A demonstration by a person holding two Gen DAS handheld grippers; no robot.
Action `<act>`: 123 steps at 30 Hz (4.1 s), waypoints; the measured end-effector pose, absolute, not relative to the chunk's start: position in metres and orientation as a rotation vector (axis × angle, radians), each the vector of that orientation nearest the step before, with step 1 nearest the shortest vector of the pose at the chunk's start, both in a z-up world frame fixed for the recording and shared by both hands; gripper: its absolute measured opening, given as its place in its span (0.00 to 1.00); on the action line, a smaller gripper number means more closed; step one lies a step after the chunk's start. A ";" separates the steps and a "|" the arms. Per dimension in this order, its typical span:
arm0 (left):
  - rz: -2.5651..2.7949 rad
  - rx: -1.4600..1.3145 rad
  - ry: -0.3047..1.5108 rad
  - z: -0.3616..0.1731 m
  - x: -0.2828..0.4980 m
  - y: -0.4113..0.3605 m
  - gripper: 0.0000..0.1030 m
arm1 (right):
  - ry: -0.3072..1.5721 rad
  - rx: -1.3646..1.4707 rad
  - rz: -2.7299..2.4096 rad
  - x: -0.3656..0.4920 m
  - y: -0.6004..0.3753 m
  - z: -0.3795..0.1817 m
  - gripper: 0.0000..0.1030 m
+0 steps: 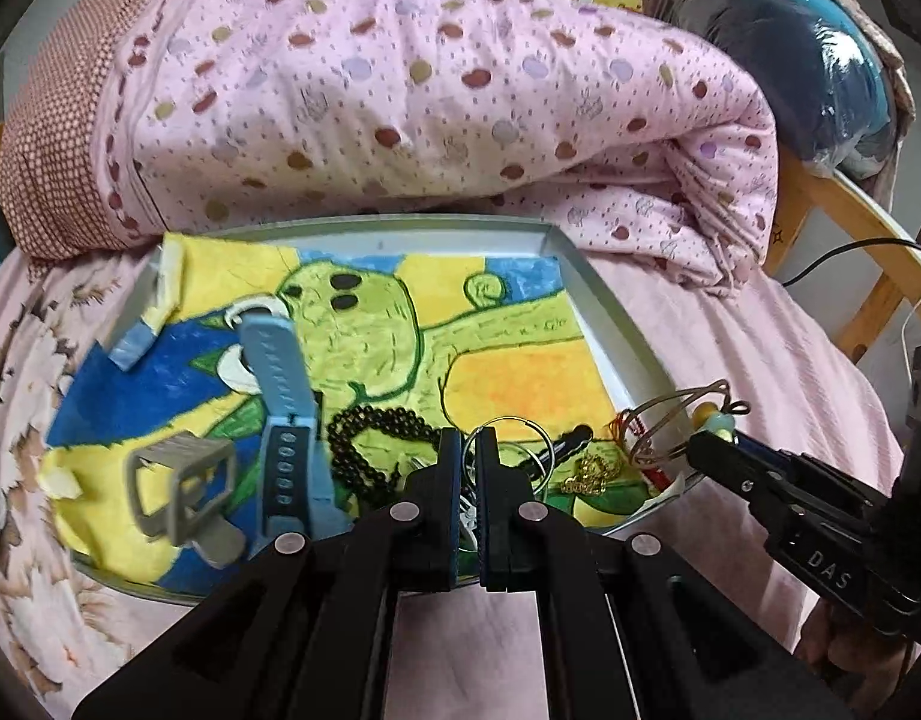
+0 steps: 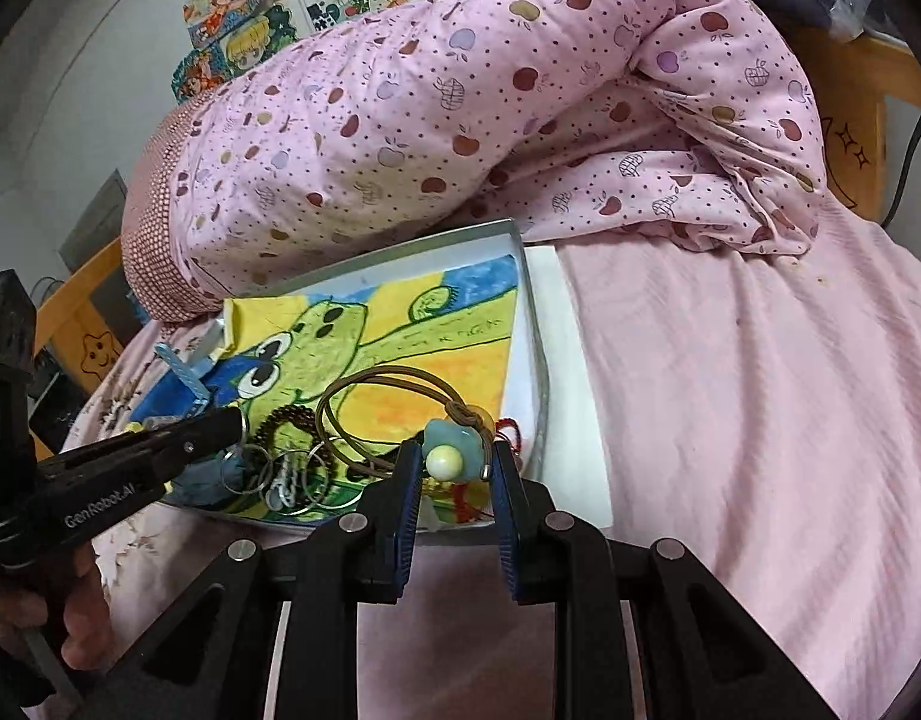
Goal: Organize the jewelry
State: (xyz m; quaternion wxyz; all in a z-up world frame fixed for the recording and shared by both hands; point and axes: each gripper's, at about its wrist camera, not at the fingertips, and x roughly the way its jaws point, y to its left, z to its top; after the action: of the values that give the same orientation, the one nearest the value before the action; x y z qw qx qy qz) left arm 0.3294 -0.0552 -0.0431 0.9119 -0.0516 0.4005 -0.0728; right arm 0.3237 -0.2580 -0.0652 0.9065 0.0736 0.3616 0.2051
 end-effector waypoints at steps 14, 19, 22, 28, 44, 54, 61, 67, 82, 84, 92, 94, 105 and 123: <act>-0.131 -0.121 0.892 -0.069 0.339 -0.052 0.03 | 0.771 0.134 0.406 0.327 -0.257 -0.076 0.21; -0.127 -0.126 0.902 -0.072 0.339 -0.051 0.03 | 0.773 0.133 0.405 0.326 -0.256 -0.076 0.22; -0.130 -0.135 0.904 -0.072 0.338 -0.050 0.03 | 0.774 0.126 0.405 0.327 -0.256 -0.076 0.22; -0.149 -0.151 0.892 -0.068 0.335 -0.048 0.04 | 0.778 0.106 0.399 0.326 -0.254 -0.074 0.22; -0.155 -0.214 0.750 -0.028 0.309 -0.042 0.60 | 0.702 0.112 0.368 0.310 -0.264 -0.045 0.67; -0.087 -0.186 0.629 0.012 0.276 -0.034 0.80 | 0.585 0.097 0.367 0.281 -0.261 -0.010 0.87; -0.014 -0.171 0.528 0.035 0.242 -0.023 0.97 | 0.474 0.098 0.383 0.253 -0.258 0.017 0.98; 0.014 -0.181 0.492 0.049 0.216 -0.013 0.97 | 0.393 0.070 0.376 0.226 -0.256 0.038 1.00; 0.042 -0.124 0.407 0.071 0.123 0.008 0.98 | 0.316 0.063 0.348 0.140 -0.256 0.064 1.00; 0.033 -0.122 0.403 0.071 0.109 0.008 0.98 | 0.324 0.048 0.347 0.128 -0.255 0.065 1.00; 0.023 -0.100 0.415 0.066 0.060 0.011 0.98 | 0.356 0.031 0.343 0.082 -0.251 0.065 1.00; 0.020 -0.103 0.418 0.065 0.051 0.012 0.98 | 0.365 0.023 0.344 0.071 -0.247 0.065 1.00; 0.020 -0.103 0.424 0.057 0.014 0.012 0.98 | 0.385 0.028 0.334 0.038 -0.232 0.055 1.00; 0.061 -0.114 0.513 0.022 0.014 0.012 0.98 | 0.458 0.027 0.310 0.050 -0.228 0.022 1.00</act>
State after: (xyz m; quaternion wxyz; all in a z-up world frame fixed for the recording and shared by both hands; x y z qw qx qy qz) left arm 0.0141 0.0118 0.0221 0.9652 -0.0563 0.2536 0.0304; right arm 0.0500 -0.2283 0.0216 0.9620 0.0134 0.2259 0.1530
